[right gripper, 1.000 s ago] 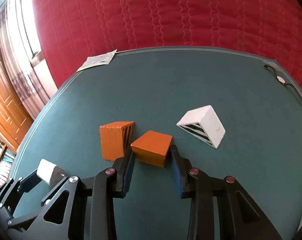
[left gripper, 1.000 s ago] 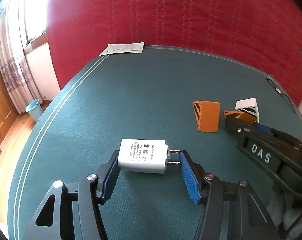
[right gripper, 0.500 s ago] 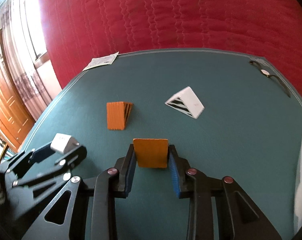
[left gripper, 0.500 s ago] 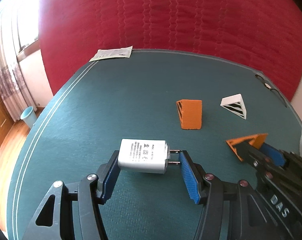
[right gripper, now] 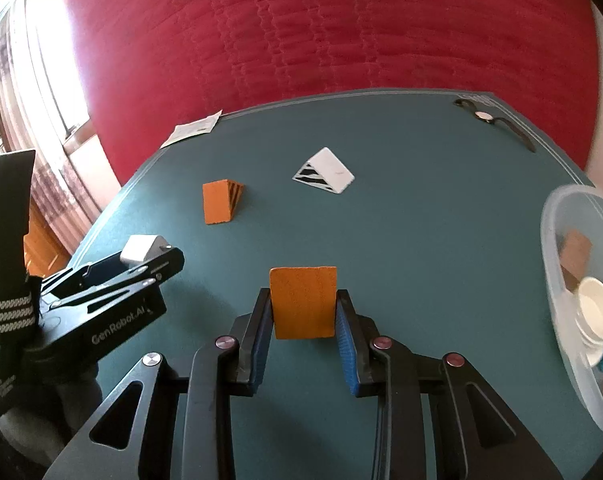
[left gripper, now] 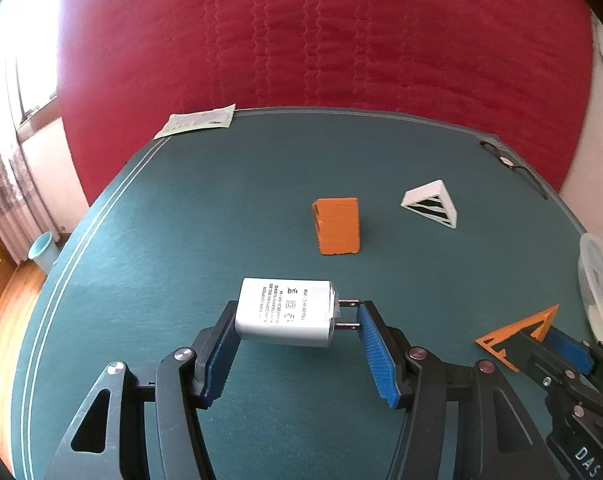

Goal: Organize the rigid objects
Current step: 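Carry the orange block into the clear bowl and open the right gripper while the left holds the charger, then lower the charger into the clear bowl and open the left gripper, then withdraw both grippers from the bowl toward the remaining blocks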

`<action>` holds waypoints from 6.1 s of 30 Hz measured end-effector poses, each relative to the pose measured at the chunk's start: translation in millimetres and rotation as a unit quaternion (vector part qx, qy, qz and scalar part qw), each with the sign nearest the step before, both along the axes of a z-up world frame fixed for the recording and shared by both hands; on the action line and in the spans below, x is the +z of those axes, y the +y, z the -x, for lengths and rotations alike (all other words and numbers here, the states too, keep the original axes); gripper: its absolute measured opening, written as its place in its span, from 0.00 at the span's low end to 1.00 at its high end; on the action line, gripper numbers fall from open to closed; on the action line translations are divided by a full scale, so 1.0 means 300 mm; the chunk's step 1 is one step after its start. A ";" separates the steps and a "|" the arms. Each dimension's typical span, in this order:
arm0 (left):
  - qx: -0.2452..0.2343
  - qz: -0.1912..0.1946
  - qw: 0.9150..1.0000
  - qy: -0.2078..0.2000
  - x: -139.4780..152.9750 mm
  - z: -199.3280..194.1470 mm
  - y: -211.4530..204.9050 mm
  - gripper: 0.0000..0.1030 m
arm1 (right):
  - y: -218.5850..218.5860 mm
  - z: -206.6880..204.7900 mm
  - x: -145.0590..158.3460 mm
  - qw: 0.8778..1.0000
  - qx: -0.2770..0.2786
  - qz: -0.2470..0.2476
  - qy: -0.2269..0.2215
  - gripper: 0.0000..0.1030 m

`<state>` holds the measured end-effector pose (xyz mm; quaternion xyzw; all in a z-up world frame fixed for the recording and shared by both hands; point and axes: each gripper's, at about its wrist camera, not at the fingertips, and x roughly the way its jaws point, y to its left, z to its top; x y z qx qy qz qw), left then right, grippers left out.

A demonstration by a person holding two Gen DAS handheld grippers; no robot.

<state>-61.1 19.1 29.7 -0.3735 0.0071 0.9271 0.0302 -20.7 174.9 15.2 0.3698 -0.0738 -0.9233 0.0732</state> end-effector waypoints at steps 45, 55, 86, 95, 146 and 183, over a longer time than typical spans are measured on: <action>-0.070 0.010 0.997 0.022 0.001 -0.083 0.127 0.59 | 0.569 -0.277 0.120 0.968 -0.243 0.033 0.050 0.30; -0.073 0.012 0.997 0.024 0.000 -0.089 0.137 0.59 | 0.593 -0.294 0.090 0.966 -0.254 0.028 0.030 0.30; -0.131 -0.022 0.991 -0.005 0.003 -0.152 0.266 0.59 | 0.697 -0.403 0.096 0.957 -0.286 -0.037 0.027 0.45; -0.157 -0.033 0.987 -0.012 0.020 -0.169 0.359 0.59 | 0.677 -0.433 0.094 0.962 -0.260 -0.069 0.049 0.47; -0.286 -0.031 0.958 0.000 0.093 -0.123 0.888 0.86 | 0.719 -0.479 0.039 0.963 -0.254 -0.044 0.084 0.54; -0.151 0.002 0.987 0.051 0.083 -0.158 0.542 0.92 | 0.561 -0.483 0.044 0.967 -0.206 -0.092 0.120 0.62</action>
